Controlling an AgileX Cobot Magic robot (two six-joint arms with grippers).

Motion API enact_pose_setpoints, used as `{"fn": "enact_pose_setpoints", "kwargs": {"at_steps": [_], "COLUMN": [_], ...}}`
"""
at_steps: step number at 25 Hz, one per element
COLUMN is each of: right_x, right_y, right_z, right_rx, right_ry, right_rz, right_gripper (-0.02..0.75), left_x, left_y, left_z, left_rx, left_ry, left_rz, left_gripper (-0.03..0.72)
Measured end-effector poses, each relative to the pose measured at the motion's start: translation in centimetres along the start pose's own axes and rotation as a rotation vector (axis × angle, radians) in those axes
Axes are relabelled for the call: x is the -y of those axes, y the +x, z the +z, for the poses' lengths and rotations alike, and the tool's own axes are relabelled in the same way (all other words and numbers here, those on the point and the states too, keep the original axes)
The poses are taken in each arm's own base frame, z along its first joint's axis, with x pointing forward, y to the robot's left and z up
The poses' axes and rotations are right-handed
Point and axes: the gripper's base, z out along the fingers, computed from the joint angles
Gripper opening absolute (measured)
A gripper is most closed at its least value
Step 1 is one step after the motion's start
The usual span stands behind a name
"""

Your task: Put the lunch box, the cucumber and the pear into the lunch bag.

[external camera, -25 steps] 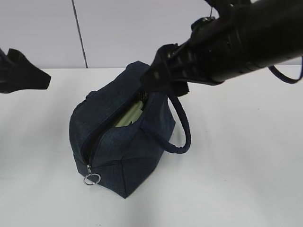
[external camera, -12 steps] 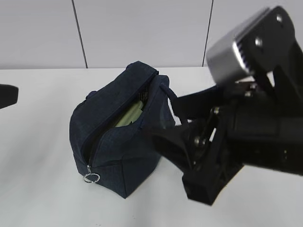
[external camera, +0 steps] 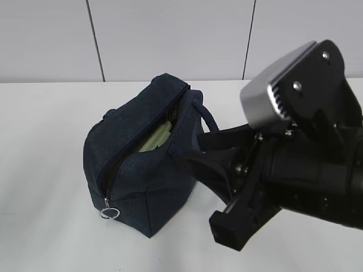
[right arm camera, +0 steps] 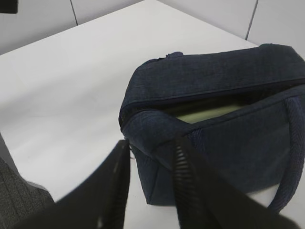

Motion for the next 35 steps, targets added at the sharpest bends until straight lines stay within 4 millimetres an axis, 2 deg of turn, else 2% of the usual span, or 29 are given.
{"fn": "enact_pose_setpoints", "kwargs": {"at_steps": [3,7,12,15,18,21,24,26,30,35], "right_x": [0.1,-0.3,-2.5,-4.6,-5.4,-5.9,-6.3,-6.5,-6.8,-7.1], "right_y": [0.0,0.8,4.3,6.2,7.8,9.4,10.1,10.0,9.9,10.8], "right_z": [0.1,0.4,1.7,3.3,5.2,8.0,10.2,11.2,12.8,14.7], "right_rx": [0.005,0.000,0.018,-0.011,-0.033,-0.084,-0.093,-0.078,-0.062,-0.090], "right_ry": [0.007,0.014,0.002,-0.078,-0.088,-0.067,-0.054,-0.042,-0.021,0.001], "right_rz": [0.012,0.015,-0.070,-0.100,-0.095,-0.075,-0.060,-0.040,-0.013,0.005], "right_gripper": [0.220,0.211,0.228,0.235,0.249,0.323,0.410,0.437,0.447,0.450], "left_x": [0.1,0.1,0.1,0.0,-0.1,-0.2,-0.4,-0.6,-0.8,-0.9], "left_y": [-0.2,-0.4,-0.4,-0.3,-0.2,-0.1,0.1,0.2,0.3,0.2], "left_z": [0.0,0.0,0.0,0.0,0.0,0.2,0.9,1.2,1.8,1.8], "left_rx": [0.026,0.040,0.040,0.031,0.022,0.005,-0.027,-0.044,-0.068,-0.059], "left_ry": [0.012,0.012,0.009,0.000,-0.010,-0.016,-0.016,-0.016,-0.020,-0.029], "left_rz": [-0.048,-0.067,-0.063,-0.039,-0.014,-0.001,-0.006,-0.010,-0.014,-0.014], "left_gripper": [0.330,0.330,0.330,0.330,0.330,0.330,0.327,0.324,0.322,0.316]}}
